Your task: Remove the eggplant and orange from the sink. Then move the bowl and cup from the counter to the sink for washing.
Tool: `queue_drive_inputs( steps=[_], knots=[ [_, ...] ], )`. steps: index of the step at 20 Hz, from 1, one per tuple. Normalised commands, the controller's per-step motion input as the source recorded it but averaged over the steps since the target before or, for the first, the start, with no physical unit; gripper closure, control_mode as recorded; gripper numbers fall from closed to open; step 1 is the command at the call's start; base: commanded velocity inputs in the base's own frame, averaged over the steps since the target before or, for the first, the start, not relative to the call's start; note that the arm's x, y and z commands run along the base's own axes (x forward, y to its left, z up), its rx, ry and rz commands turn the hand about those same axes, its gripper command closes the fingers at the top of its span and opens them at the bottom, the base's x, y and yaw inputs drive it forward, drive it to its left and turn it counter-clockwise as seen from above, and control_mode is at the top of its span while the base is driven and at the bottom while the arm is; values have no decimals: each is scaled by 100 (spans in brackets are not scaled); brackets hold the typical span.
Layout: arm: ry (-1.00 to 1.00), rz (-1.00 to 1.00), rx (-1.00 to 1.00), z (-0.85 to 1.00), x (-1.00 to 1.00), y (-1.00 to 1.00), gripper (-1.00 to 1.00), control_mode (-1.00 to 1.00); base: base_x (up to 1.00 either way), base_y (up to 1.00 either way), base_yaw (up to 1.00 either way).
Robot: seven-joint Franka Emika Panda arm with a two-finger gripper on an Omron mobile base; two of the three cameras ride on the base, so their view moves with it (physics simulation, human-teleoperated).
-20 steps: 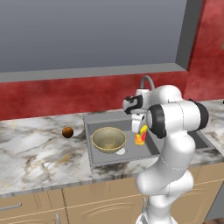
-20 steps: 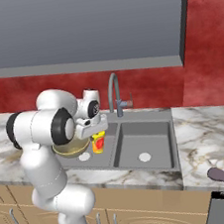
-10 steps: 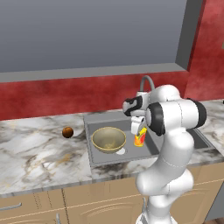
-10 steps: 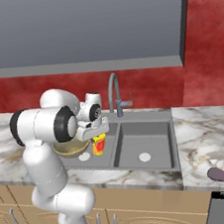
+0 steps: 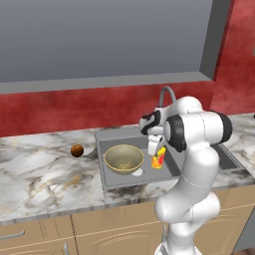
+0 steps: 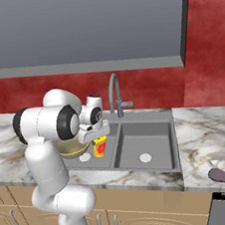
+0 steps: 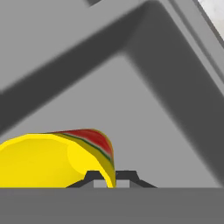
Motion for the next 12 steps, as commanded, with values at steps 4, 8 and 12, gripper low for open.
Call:
queue_drive_inputs(
  steps=[4,8,12],
  knots=[
    [0,-6,-5,-15,5,6,100,-100,0,0,0],
    [0,-7,-5,-15,6,7,100,-100,0,0,0],
    [-1,-6,-4,-14,5,10,100,-100,0,0,0]
  ],
)
